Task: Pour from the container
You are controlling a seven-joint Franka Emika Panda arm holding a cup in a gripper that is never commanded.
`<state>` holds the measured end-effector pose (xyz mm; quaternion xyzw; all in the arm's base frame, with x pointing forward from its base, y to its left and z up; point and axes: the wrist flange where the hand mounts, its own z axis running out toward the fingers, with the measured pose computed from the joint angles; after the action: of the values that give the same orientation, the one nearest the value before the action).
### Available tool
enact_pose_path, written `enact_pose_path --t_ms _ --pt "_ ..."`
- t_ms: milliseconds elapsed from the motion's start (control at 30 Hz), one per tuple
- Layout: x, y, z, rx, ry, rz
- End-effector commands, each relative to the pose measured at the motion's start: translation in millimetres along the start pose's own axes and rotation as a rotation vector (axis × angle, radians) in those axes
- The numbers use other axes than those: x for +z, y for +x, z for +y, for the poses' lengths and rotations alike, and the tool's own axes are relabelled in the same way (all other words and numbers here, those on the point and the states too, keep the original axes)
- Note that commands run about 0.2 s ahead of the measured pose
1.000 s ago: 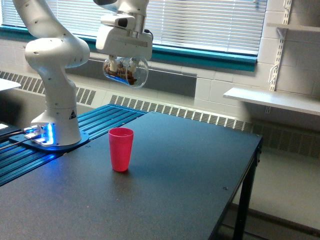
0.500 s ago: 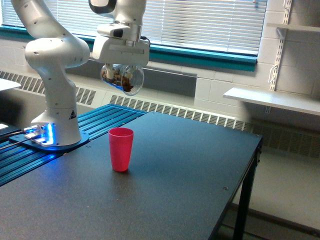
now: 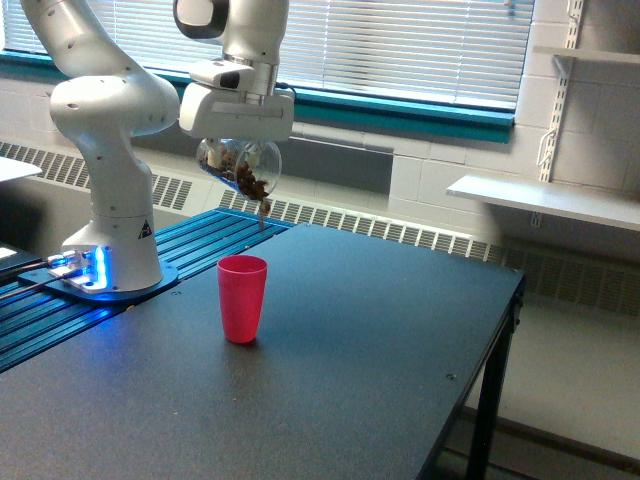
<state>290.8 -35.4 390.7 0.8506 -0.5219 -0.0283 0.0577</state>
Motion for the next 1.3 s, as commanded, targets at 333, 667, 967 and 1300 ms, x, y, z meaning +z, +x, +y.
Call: enact_pose_path --t_ms 333,667,967,1300 --pt "12.4 1 -2 0.016 -0.015 -0.051" --pt "20.1 -7 -2 0.029 -0.034 -0.080" --pt "25.0 -17 4 0.050 -0.052 -0.100" --pt "25.9 -22 11 0.085 -0.059 -0.110"
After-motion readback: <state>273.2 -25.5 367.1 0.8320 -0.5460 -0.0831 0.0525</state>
